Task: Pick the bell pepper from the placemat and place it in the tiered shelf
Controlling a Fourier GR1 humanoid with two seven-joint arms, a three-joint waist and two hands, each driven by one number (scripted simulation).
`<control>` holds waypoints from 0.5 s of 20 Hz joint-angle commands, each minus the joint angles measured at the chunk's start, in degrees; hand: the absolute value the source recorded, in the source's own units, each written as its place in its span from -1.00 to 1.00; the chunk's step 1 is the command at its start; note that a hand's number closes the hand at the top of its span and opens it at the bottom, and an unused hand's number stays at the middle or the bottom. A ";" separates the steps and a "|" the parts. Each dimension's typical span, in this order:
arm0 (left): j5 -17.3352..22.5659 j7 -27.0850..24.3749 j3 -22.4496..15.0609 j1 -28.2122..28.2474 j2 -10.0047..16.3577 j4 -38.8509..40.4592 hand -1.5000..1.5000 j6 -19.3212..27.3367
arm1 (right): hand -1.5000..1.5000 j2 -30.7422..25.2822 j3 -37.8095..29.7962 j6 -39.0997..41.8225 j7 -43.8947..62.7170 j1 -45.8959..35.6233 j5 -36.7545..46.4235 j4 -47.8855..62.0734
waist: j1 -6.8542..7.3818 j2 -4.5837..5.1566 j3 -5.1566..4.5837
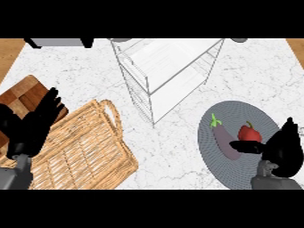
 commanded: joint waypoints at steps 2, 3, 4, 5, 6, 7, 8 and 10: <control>-0.73 2.67 -1.94 2.92 -2.38 4.77 0.00 0.70 | -1.00 0.07 0.87 -4.00 4.72 -0.17 1.96 4.61 | -0.05 1.16 -1.20; -0.85 2.54 -1.71 3.50 -2.30 4.52 0.00 0.61 | -1.00 0.04 -1.69 -1.26 2.99 0.14 2.41 0.86 | -0.45 1.00 -1.23; -0.85 2.84 -3.15 3.61 -3.95 4.25 0.00 0.76 | -1.00 0.08 -2.30 -1.49 3.05 -2.84 2.28 4.56 | 0.00 1.18 -1.22; -1.62 -0.92 -1.59 4.31 -2.95 7.75 0.00 -0.60 | -1.00 0.08 -0.82 -5.22 1.92 -1.17 1.89 5.30 | -0.18 1.31 -1.24; -0.53 2.16 -2.31 4.61 -3.56 4.61 0.00 -0.03 | -1.00 0.08 -1.82 -5.95 0.64 -1.00 1.61 6.09 | 0.08 1.19 -1.19; -0.73 2.94 -1.38 2.07 -3.36 5.83 0.00 0.51 | -1.00 0.07 -3.24 -4.39 0.79 -4.09 2.40 6.77 | -0.10 1.26 -1.21; -0.46 1.50 -0.72 2.96 -2.59 6.77 0.00 -1.02 | -1.00 0.07 -3.51 -4.20 0.45 -4.44 1.43 6.94 | -0.07 1.26 -1.23; -0.88 1.97 -0.84 2.18 -2.47 6.55 0.00 -1.20 | -1.00 0.07 -2.66 -8.19 -2.79 -0.98 0.64 8.18 | -0.37 1.20 -1.19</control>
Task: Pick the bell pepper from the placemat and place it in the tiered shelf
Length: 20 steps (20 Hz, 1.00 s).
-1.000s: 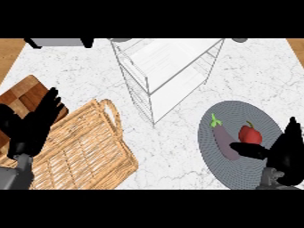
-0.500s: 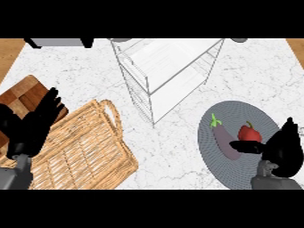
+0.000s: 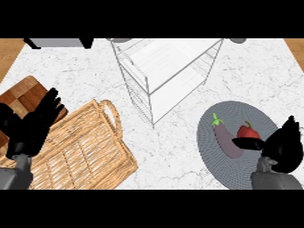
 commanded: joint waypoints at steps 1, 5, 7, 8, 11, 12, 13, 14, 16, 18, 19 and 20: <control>-1.33 1.56 -3.66 4.61 -3.16 3.48 0.00 0.38 | -1.00 0.16 -1.22 -5.07 0.19 -0.68 0.19 4.64 | 0.37 1.45 -0.98; 0.18 1.49 -1.01 4.63 -1.41 3.73 0.00 -2.00 | -1.00 -1.00 -3.92 -5.90 -3.15 -4.08 -1.30 9.75 | 0.78 1.57 -0.98; -0.61 0.77 -2.13 5.46 -3.46 2.62 0.00 -0.65 | 1.00 -0.50 -2.34 -2.40 -6.01 -1.26 -4.28 11.06 | 0.69 1.53 -0.97; -0.46 0.43 -0.21 2.96 -2.15 6.15 0.00 -1.09 | 1.00 -0.38 0.86 4.17 -6.71 -2.21 -5.26 11.78 | 0.56 2.02 -1.05; -1.80 2.21 -2.32 2.76 -3.62 3.94 0.00 0.25 | 1.00 -1.00 0.81 3.25 -7.69 -5.73 -4.88 14.54 | 0.73 1.68 -0.98; -2.03 -0.84 -1.69 4.68 -3.39 5.23 0.00 -1.19 | 1.00 0.07 1.12 0.05 -9.58 -3.96 -5.11 13.68 | 0.46 1.57 -1.02; -1.54 2.17 -1.58 2.97 -3.67 4.47 0.00 -0.02 | 1.00 -0.76 -0.37 0.28 -8.69 -8.37 -5.21 16.60 | 0.87 1.71 -0.97; -1.47 0.46 -1.23 3.47 -3.38 6.27 0.00 -1.41 | 1.00 0.07 0.76 -2.28 -9.71 -7.01 -5.69 16.87 | 0.65 1.76 -0.99; -1.74 0.22 -0.77 3.90 -2.92 6.23 0.00 -1.70 | 1.00 -0.15 0.74 -3.14 -11.39 -7.78 -4.86 16.83 | 0.49 1.69 -1.01; -1.35 1.25 0.03 3.79 -2.19 5.61 0.00 -2.12 | 1.00 -0.71 1.68 -2.78 -11.65 -8.40 -4.03 14.70 | 0.29 1.50 -1.04; -1.81 2.59 -0.97 3.84 -3.20 3.90 0.00 -0.66 | 1.00 0.08 4.89 -7.04 -12.79 -4.10 -3.58 13.63 | 0.11 1.36 -1.00; -2.30 2.68 -1.62 3.88 -3.51 3.16 0.00 0.12 | 1.00 0.09 9.00 1.22 -18.95 -6.16 -5.76 13.24 | 0.70 1.43 -0.99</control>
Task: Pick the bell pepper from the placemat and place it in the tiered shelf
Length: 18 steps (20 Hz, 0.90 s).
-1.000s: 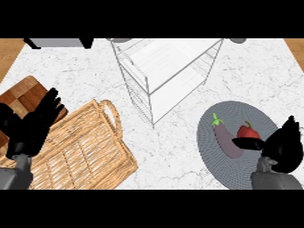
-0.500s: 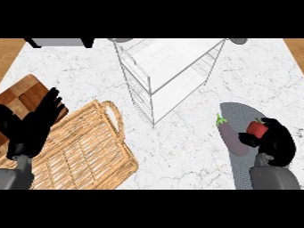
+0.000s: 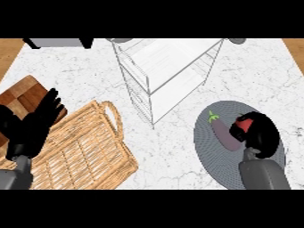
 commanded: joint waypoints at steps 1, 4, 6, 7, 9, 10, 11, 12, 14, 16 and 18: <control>0.17 2.79 -2.71 2.71 -2.00 3.22 0.00 -0.36 | 1.00 1.53 11.99 8.33 -10.68 -1.54 -2.70 0.72 | 2.45 1.68 -0.52; 0.39 2.73 -3.58 0.38 -1.72 1.87 0.00 -2.11 | 1.00 1.54 23.89 18.21 -22.09 -2.83 -4.35 0.96 | 7.70 2.70 -0.49; 0.43 3.48 -5.01 -0.89 -2.84 1.44 0.00 -2.27 | 1.00 1.54 30.44 23.31 -28.82 -4.10 -5.04 -0.07 | 9.05 2.89 -0.51; 0.10 3.91 -4.96 -0.88 -2.35 2.01 0.00 -2.14 | 1.00 1.54 33.02 25.55 -31.51 -5.19 -7.11 -1.18 | 8.90 2.68 -0.47; 0.09 4.65 -4.05 -0.71 -2.16 2.98 0.00 -1.02 | 1.00 1.56 36.13 28.50 -39.05 -3.50 -12.10 -4.95 | 5.41 1.93 -0.42; -0.29 3.45 -4.32 0.22 -3.49 4.68 0.00 -0.31 | 1.00 1.57 38.23 30.15 -40.91 -3.94 -12.74 -8.43 | 3.53 1.62 -0.62; -0.23 4.47 -3.23 0.67 -2.49 4.46 0.00 0.29 | 1.00 1.28 38.16 32.32 -42.37 -5.29 -13.84 -11.31 | 2.57 1.25 -0.60; -0.48 4.29 -3.32 1.40 -2.35 4.04 0.00 0.18 | 1.00 0.84 39.71 32.50 -44.10 -2.93 -14.88 -14.48 | 1.25 0.99 -0.58; -0.80 4.23 -1.77 2.88 -0.78 3.37 0.00 0.51 | 1.00 -2.85 36.25 36.73 -44.11 -3.61 -18.68 -24.42 | -0.40 0.64 -0.60; 0.65 4.11 -1.04 4.73 -1.40 3.32 0.00 -0.07 | 1.00 -5.64 34.86 39.04 -43.12 -1.36 -20.71 -32.54 | -1.63 0.50 -0.64; -0.40 2.62 -1.30 5.66 -2.05 3.21 0.00 0.37 | 1.00 -5.86 29.76 41.67 -39.84 -2.41 -24.31 -38.93 | -1.88 0.74 -0.64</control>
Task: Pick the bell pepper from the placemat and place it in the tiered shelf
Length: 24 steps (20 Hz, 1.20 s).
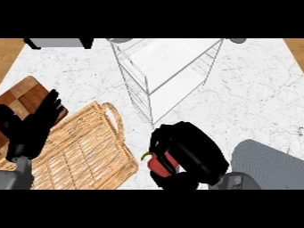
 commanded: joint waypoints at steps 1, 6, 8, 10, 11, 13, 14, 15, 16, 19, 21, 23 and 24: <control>0.68 2.72 -0.52 3.28 -1.25 3.70 0.00 0.43 | 1.00 -2.97 -6.43 7.55 2.65 -1.80 -6.81 -14.48 | -1.72 0.79 -1.09; -0.01 -0.80 0.39 5.41 -1.25 5.50 0.00 -0.90 | 1.00 -2.43 -16.14 15.65 13.19 -6.40 -15.81 -22.89 | -1.49 1.04 -1.18; 0.05 -0.82 0.03 4.16 -2.03 6.56 0.00 -1.17 | 1.00 -1.89 -19.59 16.57 16.40 -9.80 -17.93 -22.71 | -1.15 1.29 -1.17; 1.43 0.28 0.89 4.28 -0.49 5.09 0.00 -3.05 | 1.00 -1.09 -22.84 18.29 20.97 -14.40 -21.34 -22.26 | -0.48 1.22 -1.18; 1.05 1.20 -0.06 4.95 -0.85 4.40 0.00 -2.55 | 1.00 -2.16 -26.91 18.83 20.96 -17.86 -23.56 -20.42 | -0.17 1.31 -1.18; -0.68 0.91 -1.63 6.17 -2.24 2.18 0.00 -0.77 | 1.00 -1.13 -29.21 18.52 24.70 -22.61 -25.79 -16.32 | 0.69 1.25 -1.16; 0.16 -0.21 -0.60 4.37 -2.53 5.72 0.00 -1.98 | 1.00 -2.38 -31.18 19.33 24.97 -22.93 -27.42 -16.09 | -0.32 1.47 -1.19; -2.78 1.89 -3.51 2.44 -4.75 4.01 0.00 1.75 | 1.00 -0.20 -29.62 17.18 27.73 -27.59 -25.71 -13.33 | 0.09 1.43 -1.18; -0.47 1.77 -1.03 3.72 -2.17 4.65 0.00 -1.49 | 1.00 -1.08 -32.20 17.48 28.57 -29.98 -27.30 -12.48 | 0.34 1.40 -1.20; -0.05 0.09 -0.46 3.37 -2.08 5.76 0.00 -3.41 | 1.00 -2.33 -35.18 16.43 30.57 -37.93 -27.40 -5.22 | 1.05 1.64 -1.27; -1.09 1.66 -0.48 1.57 -2.69 6.55 0.00 -1.58 | 1.00 -3.20 -36.56 17.10 30.62 -40.79 -29.18 -1.79 | 0.58 1.63 -1.17; -1.11 -0.55 -1.11 6.04 -2.71 3.91 0.00 -2.82 | 1.00 -5.25 -38.52 17.82 31.57 -43.90 -30.13 0.42 | 1.23 1.43 -1.16; -0.90 2.41 -0.84 3.69 -2.25 2.86 0.00 -2.02 | 1.00 -5.73 -38.58 17.19 31.19 -46.41 -29.02 3.82 | 1.40 1.55 -1.13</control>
